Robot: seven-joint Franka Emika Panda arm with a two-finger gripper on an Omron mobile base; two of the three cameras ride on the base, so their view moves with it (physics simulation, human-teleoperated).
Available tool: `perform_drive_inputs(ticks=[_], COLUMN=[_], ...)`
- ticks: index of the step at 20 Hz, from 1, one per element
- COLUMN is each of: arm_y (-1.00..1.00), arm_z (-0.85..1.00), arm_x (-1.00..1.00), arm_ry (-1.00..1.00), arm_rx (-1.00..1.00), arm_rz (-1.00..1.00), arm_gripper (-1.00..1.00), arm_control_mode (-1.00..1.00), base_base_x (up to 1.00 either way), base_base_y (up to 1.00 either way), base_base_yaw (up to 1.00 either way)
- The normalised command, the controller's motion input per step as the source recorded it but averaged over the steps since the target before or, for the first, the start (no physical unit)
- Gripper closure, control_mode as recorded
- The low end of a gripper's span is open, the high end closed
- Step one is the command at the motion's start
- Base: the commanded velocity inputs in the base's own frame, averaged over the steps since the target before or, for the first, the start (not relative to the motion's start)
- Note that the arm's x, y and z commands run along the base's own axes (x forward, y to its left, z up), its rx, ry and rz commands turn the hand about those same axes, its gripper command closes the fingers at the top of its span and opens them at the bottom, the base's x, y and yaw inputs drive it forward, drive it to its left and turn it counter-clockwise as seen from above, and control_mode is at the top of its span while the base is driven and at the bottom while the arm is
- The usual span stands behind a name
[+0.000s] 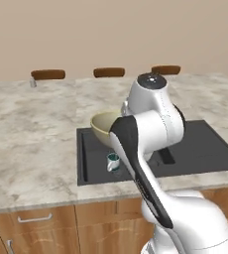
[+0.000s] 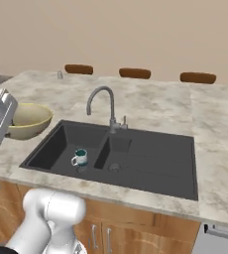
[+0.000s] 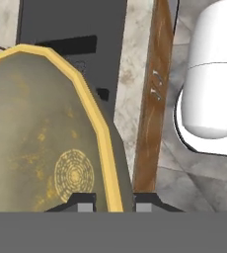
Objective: Pick the mug and place it in the sink. Pick the bowl and place it in the open cabinet and then close the cabinet.
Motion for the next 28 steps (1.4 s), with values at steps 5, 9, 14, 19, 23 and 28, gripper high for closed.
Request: perform_drive_inputs(ticks=[5,9,14,19,23,28], arm_y=[0.0,0.0,0.0,0.0,0.0,0.0], arm_z=[0.0,0.0,0.0,0.0,0.0,0.0], arm_x=[0.0,0.0,0.0,0.0,0.0,0.0], arm_ry=[0.0,0.0,0.0,0.0,0.0,0.0], arm_rx=[0.0,0.0,0.0,0.0,0.0,0.0], arm_rz=[0.0,0.0,0.0,0.0,0.0,0.0], arm_gripper=[1.0,1.0,1.0,1.0,1.0,1.0], arm_control_mode=[1.0,1.0,1.0,1.0,1.0,1.0], base_base_x=[-0.02,0.0,0.0,-0.04,0.0,0.0], base_base_y=[0.16,0.11,0.06,0.13,0.14,0.17], base_base_yaw=[0.61,0.72,0.75,0.7,0.7,0.75])
